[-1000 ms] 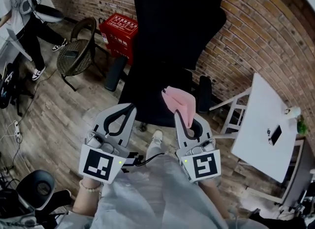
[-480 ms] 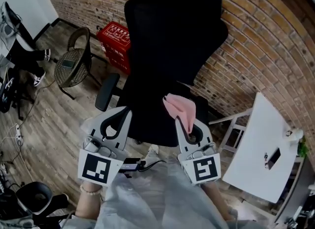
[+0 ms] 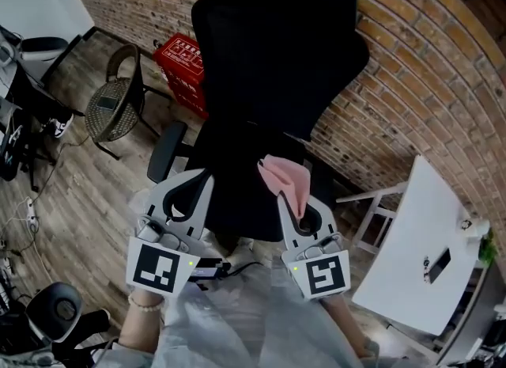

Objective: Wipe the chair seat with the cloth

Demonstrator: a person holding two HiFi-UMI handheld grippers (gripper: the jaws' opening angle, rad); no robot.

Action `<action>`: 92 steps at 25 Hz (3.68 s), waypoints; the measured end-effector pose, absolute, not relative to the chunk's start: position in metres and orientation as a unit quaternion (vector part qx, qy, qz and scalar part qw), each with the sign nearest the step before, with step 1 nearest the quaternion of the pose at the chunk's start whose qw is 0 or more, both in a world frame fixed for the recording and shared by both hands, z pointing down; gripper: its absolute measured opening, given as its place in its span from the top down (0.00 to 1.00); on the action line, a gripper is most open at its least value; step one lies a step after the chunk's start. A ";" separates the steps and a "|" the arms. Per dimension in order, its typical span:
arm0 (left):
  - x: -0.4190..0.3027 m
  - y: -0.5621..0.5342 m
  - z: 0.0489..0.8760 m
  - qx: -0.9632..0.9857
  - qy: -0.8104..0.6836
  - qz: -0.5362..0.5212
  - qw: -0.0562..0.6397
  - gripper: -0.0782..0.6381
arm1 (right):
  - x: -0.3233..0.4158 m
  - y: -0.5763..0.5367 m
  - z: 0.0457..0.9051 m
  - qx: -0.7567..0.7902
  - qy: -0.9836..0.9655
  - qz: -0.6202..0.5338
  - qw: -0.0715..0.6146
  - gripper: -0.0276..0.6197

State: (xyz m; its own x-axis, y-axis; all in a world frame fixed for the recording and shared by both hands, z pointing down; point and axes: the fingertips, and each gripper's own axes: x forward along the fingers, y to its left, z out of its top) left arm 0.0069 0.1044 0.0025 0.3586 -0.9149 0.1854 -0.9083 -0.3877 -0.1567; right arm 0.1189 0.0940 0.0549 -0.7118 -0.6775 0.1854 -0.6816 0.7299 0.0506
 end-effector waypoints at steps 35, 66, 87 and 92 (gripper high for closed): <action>-0.065 -0.050 0.232 -0.871 0.433 -0.229 -0.016 0.87 | 0.083 -0.048 0.299 0.447 -0.854 0.065 0.257 0.87; -0.085 -0.146 0.414 -0.886 0.396 -0.227 -0.081 0.87 | 0.180 -0.177 0.552 0.649 -0.646 0.152 0.373 0.87; -0.102 -0.142 0.417 -0.879 0.405 -0.239 -0.077 0.87 | 0.111 -0.196 0.611 0.588 -0.669 0.222 0.397 0.87; -0.113 -0.138 0.411 -0.871 0.422 -0.237 -0.082 0.87 | 0.066 -0.200 0.615 0.544 -0.707 0.225 0.392 0.87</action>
